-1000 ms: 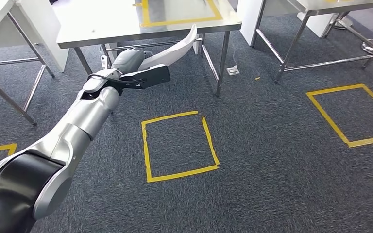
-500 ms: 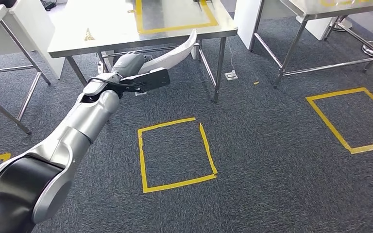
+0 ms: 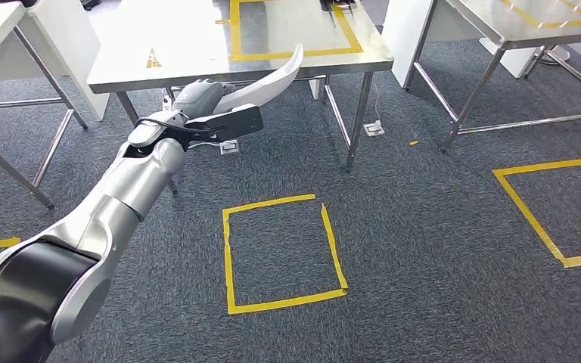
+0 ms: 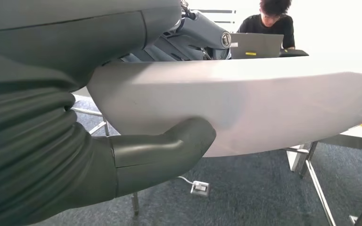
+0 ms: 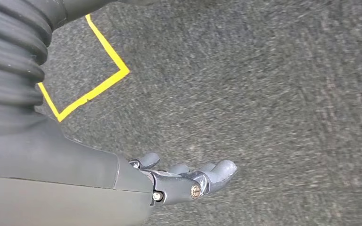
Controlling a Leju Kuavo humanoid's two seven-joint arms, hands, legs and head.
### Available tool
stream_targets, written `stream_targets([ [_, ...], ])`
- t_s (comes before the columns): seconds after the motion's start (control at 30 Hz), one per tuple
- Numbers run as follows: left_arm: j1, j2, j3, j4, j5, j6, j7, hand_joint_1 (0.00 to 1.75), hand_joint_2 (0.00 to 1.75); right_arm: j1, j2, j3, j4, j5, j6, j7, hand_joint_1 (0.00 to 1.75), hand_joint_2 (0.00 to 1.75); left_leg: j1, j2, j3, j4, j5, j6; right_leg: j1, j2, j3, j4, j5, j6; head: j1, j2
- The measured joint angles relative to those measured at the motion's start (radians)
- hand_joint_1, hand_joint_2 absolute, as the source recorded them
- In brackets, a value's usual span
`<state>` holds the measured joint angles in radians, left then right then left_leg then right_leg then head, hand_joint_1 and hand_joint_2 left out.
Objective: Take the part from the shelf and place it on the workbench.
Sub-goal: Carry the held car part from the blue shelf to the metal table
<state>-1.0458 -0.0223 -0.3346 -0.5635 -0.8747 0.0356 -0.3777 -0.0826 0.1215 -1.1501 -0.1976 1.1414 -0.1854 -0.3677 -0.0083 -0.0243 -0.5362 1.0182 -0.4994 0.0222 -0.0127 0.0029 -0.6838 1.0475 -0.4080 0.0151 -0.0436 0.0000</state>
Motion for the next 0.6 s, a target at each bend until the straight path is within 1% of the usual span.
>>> stream_targets([
  [0.03, 0.000, 0.000, 0.000, -0.001, 0.000, 0.000, 0.000, 1.57, 1.75, 0.000, 0.000, 0.000, 0.000, 0.000, 0.000, 0.000, 0.00, 1.75, -0.001, -0.001, 0.007, -0.001, -0.005, -0.006, 0.004, 0.001, 0.009, -0.026, 0.020, -0.007, 0.000, 0.000],
  [0.1, -0.002, 0.000, 0.000, -0.004, 0.000, 0.000, 0.000, 1.57, 1.75, 0.000, 0.000, 0.000, 0.000, 0.000, 0.000, 0.000, 0.00, 1.75, -0.003, -0.002, 0.014, 0.003, -0.003, -0.020, 0.004, 0.001, 0.024, -0.036, 0.016, -0.020, 0.000, 0.000],
  [0.13, -0.002, 0.001, 0.000, -0.005, 0.000, 0.000, 0.000, 1.57, 1.75, 0.000, 0.000, 0.000, 0.000, 0.000, 0.000, 0.000, 0.00, 1.75, -0.003, 0.000, 0.011, 0.018, 0.002, -0.025, 0.002, 0.002, 0.034, -0.041, 0.015, -0.028, 0.000, 0.000],
  [0.17, -0.004, 0.002, 0.000, -0.006, 0.000, 0.000, 0.000, 1.57, 1.75, 0.000, 0.000, 0.000, 0.000, 0.000, 0.000, 0.000, 0.00, 1.75, -0.002, 0.003, -0.005, 0.050, 0.004, -0.031, 0.000, 0.001, 0.046, -0.045, 0.010, -0.035, -0.002, 0.000],
  [0.2, -0.005, 0.002, 0.000, -0.007, 0.000, 0.000, 0.000, 1.57, 1.75, -0.001, 0.001, 0.000, 0.000, 0.000, 0.000, 0.000, 0.00, 1.75, -0.001, 0.007, -0.032, 0.097, -0.002, -0.035, -0.002, 0.001, 0.058, -0.048, 0.004, -0.040, -0.002, 0.000],
  [0.23, -0.006, 0.003, 0.000, -0.007, 0.000, 0.000, 0.000, 1.57, 1.75, -0.001, 0.001, 0.000, 0.000, 0.000, 0.000, 0.000, 0.00, 1.75, 0.002, 0.010, -0.071, 0.157, -0.018, -0.040, -0.002, 0.001, 0.068, -0.050, -0.004, -0.043, -0.004, 0.000],
  [0.27, -0.005, 0.004, 0.000, -0.006, 0.000, 0.000, 0.000, 1.57, 1.75, -0.002, 0.001, 0.000, 0.000, 0.001, 0.000, 0.000, 0.00, 1.75, 0.005, 0.012, -0.113, 0.216, -0.044, -0.044, -0.002, 0.001, 0.078, -0.051, -0.013, -0.045, -0.004, 0.000],
  [0.3, -0.002, 0.005, 0.000, -0.006, 0.000, 0.000, 0.001, 1.57, 1.75, -0.002, 0.001, 0.000, 0.000, 0.001, 0.000, 0.000, 0.00, 1.75, 0.008, 0.013, -0.150, 0.259, -0.073, -0.048, -0.003, 0.002, 0.087, -0.051, -0.022, -0.044, -0.004, 0.000],
  [0.33, 0.000, 0.007, 0.000, -0.006, 0.000, -0.001, 0.001, 1.57, 1.75, -0.001, 0.001, 0.000, 0.000, 0.002, 0.001, 0.000, 0.00, 1.75, 0.010, 0.014, -0.176, 0.277, -0.094, -0.052, -0.003, 0.003, 0.098, -0.050, -0.032, -0.043, -0.005, 0.000],
  [0.37, 0.002, 0.009, 0.000, -0.006, 0.000, -0.001, 0.002, 1.57, 1.75, 0.001, 0.001, 0.000, 0.000, 0.004, 0.002, -0.001, 0.00, 1.75, 0.012, 0.015, -0.187, 0.265, -0.093, -0.053, -0.003, 0.004, 0.111, -0.049, -0.043, -0.041, -0.005, 0.000],
  [0.4, 0.002, 0.011, 0.000, -0.006, -0.002, -0.001, 0.002, 1.57, 1.75, 0.002, 0.001, 0.000, 0.000, 0.005, 0.003, -0.001, 0.00, 1.75, 0.014, 0.016, -0.183, 0.223, -0.068, -0.053, -0.003, 0.005, 0.125, -0.048, -0.055, -0.038, -0.005, 0.000],
  [0.43, 0.001, 0.014, 0.000, -0.006, -0.004, -0.002, 0.003, 1.57, 1.75, 0.003, 0.001, 0.000, 0.000, 0.006, 0.004, -0.002, 0.00, 1.75, 0.015, 0.019, -0.170, 0.158, -0.020, -0.050, -0.004, 0.005, 0.137, -0.047, -0.067, -0.035, -0.005, 0.000],
  [0.47, 0.000, 0.017, 0.000, -0.006, -0.007, -0.003, 0.003, 1.57, 1.75, 0.003, 0.001, 0.000, 0.000, 0.008, 0.005, -0.003, 0.00, 1.75, 0.015, 0.022, -0.156, 0.087, 0.038, -0.047, -0.004, 0.005, 0.150, -0.043, -0.081, -0.030, -0.005, 0.000],
  [0.5, -0.002, 0.020, 0.000, -0.007, -0.010, -0.007, 0.004, 1.57, 1.75, 0.002, 0.001, 0.000, 0.000, 0.008, 0.005, -0.004, 0.00, 1.75, 0.014, 0.024, -0.143, 0.034, 0.082, -0.043, -0.003, 0.005, 0.159, -0.041, -0.093, -0.024, -0.005, 0.000],
  [0.53, -0.004, 0.023, -0.001, -0.007, -0.013, -0.011, 0.006, 1.57, 1.75, 0.002, 0.000, 0.000, 0.000, 0.008, 0.006, -0.004, 0.00, 1.75, 0.012, 0.026, -0.135, 0.002, 0.113, -0.037, -0.003, 0.005, 0.165, -0.041, -0.104, -0.018, -0.005, 0.000],
  [0.57, -0.007, 0.026, -0.001, -0.008, -0.014, -0.015, 0.008, 1.57, 1.75, 0.001, 0.000, 0.000, 0.000, 0.008, 0.006, -0.004, 0.00, 1.75, 0.010, 0.026, -0.131, -0.011, 0.122, -0.031, -0.002, 0.004, 0.171, -0.038, -0.109, -0.010, -0.005, 0.000],
  [0.6, -0.011, 0.028, -0.001, -0.010, -0.015, -0.019, 0.009, 1.57, 1.75, 0.001, 0.000, 0.000, 0.000, 0.008, 0.005, -0.004, 0.00, 1.75, 0.009, 0.023, -0.125, -0.009, 0.118, -0.022, -0.002, 0.004, 0.174, -0.036, -0.111, -0.004, -0.004, 0.000],
])
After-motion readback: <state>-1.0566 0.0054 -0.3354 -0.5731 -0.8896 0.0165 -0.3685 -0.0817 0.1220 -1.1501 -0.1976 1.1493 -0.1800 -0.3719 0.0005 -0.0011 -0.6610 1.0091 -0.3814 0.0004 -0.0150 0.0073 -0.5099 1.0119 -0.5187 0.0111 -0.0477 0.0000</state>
